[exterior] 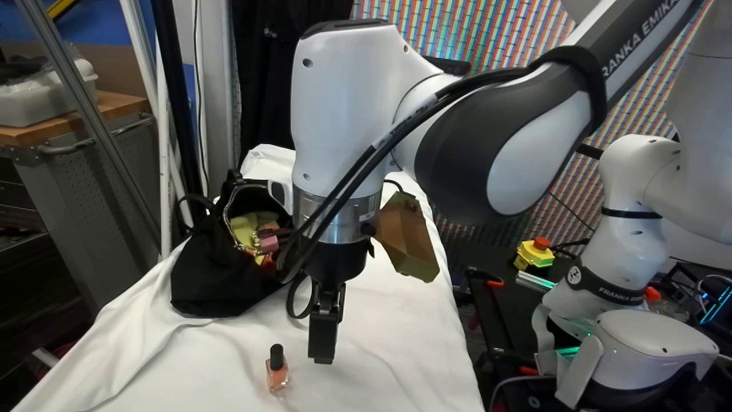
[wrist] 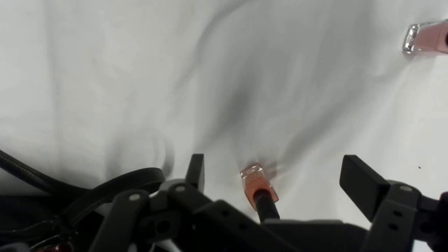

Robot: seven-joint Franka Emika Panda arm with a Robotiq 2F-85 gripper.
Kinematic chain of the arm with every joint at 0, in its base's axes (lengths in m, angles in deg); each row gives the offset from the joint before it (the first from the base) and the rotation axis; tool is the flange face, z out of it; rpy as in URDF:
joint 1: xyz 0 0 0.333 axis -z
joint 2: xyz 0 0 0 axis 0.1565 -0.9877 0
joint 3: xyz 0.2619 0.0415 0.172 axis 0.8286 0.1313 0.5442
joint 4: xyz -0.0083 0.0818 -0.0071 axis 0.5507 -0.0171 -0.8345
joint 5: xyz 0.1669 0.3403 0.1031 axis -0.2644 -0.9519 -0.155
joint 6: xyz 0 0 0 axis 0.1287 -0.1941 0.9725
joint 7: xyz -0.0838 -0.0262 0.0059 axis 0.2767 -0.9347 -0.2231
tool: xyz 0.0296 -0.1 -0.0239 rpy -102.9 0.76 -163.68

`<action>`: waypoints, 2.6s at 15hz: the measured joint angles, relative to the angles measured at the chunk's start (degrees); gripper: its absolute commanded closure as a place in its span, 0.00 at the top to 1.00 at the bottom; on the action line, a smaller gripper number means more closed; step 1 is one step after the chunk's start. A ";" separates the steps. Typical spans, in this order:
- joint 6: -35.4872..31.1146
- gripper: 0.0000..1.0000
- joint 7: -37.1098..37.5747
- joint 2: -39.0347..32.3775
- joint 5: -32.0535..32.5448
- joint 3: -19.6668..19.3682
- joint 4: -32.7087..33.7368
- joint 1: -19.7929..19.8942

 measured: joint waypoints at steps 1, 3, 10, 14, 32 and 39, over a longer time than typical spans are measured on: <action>-1.12 1.00 1.10 -0.32 -0.51 0.01 0.20 -0.14; -3.39 1.00 4.06 -0.91 -1.08 -0.12 0.56 -0.17; -5.20 1.00 16.41 -4.37 -1.06 -2.66 4.36 -0.87; -4.48 1.00 23.67 -8.12 -0.81 -3.85 8.71 -2.85; 3.76 1.00 37.44 -18.73 0.28 -7.24 20.64 -6.32; 3.45 1.00 37.42 -18.95 0.20 -7.24 19.15 -5.84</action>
